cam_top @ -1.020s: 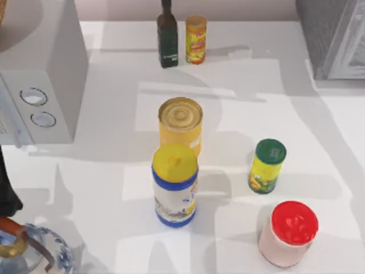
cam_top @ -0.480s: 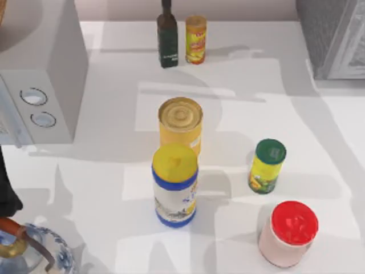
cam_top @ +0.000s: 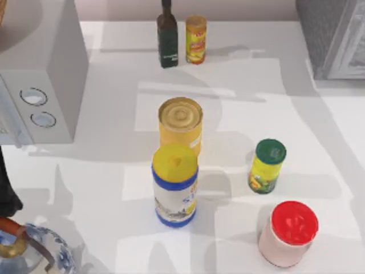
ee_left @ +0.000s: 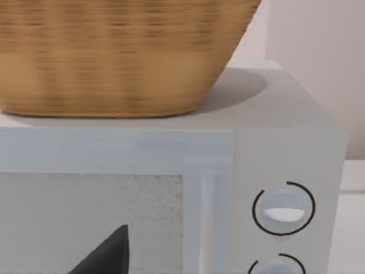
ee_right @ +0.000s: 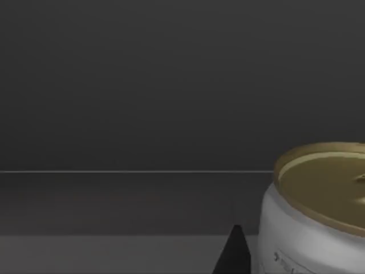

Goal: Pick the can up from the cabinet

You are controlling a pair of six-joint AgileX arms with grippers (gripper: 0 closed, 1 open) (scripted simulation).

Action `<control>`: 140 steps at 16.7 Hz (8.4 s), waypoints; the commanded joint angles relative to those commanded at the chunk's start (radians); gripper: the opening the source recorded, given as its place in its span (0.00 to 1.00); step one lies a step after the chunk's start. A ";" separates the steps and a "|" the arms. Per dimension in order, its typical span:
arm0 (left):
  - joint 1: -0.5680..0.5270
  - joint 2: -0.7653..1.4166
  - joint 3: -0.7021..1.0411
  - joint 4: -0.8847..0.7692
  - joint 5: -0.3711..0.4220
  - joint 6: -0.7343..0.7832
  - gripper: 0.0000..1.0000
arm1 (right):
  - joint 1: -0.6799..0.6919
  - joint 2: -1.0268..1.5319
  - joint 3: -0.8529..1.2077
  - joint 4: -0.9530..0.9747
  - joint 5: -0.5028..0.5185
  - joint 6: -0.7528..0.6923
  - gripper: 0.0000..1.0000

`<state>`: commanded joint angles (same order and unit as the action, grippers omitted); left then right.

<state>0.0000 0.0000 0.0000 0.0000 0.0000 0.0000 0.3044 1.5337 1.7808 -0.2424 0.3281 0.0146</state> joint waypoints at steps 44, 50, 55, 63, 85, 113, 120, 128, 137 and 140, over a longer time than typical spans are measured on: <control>0.000 0.000 0.000 0.000 0.000 0.000 1.00 | -0.228 -1.407 -1.605 0.177 -0.239 -0.011 0.00; 0.000 0.000 0.000 0.000 0.000 0.000 1.00 | -0.304 -1.534 -1.781 0.242 -0.328 -0.015 0.00; 0.000 0.000 0.000 0.000 0.000 0.000 1.00 | -0.301 -1.528 -1.782 0.240 -0.327 -0.013 0.00; 0.000 0.000 0.000 0.000 0.000 0.000 1.00 | -0.059 -1.425 -1.539 0.129 -0.249 0.161 0.00; 0.000 0.000 0.000 0.000 0.000 0.000 1.00 | 1.836 -0.814 1.068 -0.532 0.439 1.786 0.00; 0.000 0.000 0.000 0.000 0.000 0.000 1.00 | 2.400 -0.691 3.262 -0.779 0.902 3.089 0.00; 0.000 0.000 0.000 0.000 0.000 0.000 1.00 | 2.461 -0.710 3.216 -0.783 0.837 3.094 0.00; 0.000 0.000 0.000 0.000 0.000 0.000 1.00 | 2.477 -0.731 3.216 -0.781 0.825 3.096 0.15; 0.000 0.000 0.000 0.000 0.000 0.000 1.00 | 2.477 -0.731 3.216 -0.781 0.825 3.096 0.83; 0.000 0.000 0.000 0.000 0.000 0.000 1.00 | 2.477 -0.731 3.216 -0.781 0.825 3.096 1.00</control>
<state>0.0000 0.0000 0.0000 0.0000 0.0000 0.0000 2.7816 0.8023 4.9964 -1.0236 1.1536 3.1109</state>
